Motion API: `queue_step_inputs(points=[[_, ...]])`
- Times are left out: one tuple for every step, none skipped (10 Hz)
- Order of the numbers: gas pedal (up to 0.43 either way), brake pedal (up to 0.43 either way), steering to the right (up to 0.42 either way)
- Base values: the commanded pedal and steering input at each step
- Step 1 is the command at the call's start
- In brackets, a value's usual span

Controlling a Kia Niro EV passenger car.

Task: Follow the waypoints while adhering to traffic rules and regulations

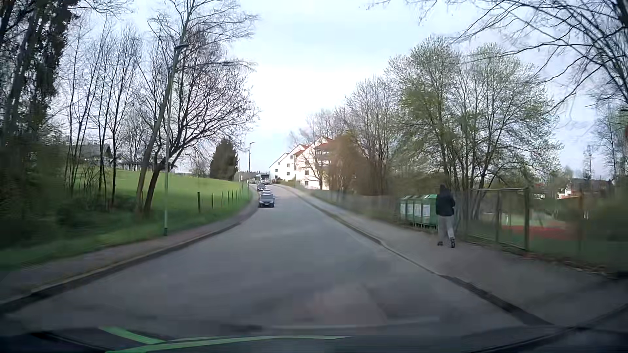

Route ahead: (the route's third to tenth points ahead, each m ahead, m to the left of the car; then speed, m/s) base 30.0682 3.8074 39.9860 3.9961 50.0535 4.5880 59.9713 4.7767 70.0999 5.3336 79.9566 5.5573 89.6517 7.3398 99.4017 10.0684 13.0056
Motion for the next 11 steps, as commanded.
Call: queue_step_inputs(points=[[0.0, 0.14, -0.003], [0.0, 0.122, -0.003], [0.0, 0.085, -0.003], [0.0, 0.03, -0.004], [0.0, 0.0, -0.004], [0.0, 0.0, -0.005], [0.0, 0.0, -0.005], [0.0, 0.0, -0.006], [0.0, 0.0, -0.006], [0.0, 0.0, -0.006], [0.0, 0.0, -0.006]])
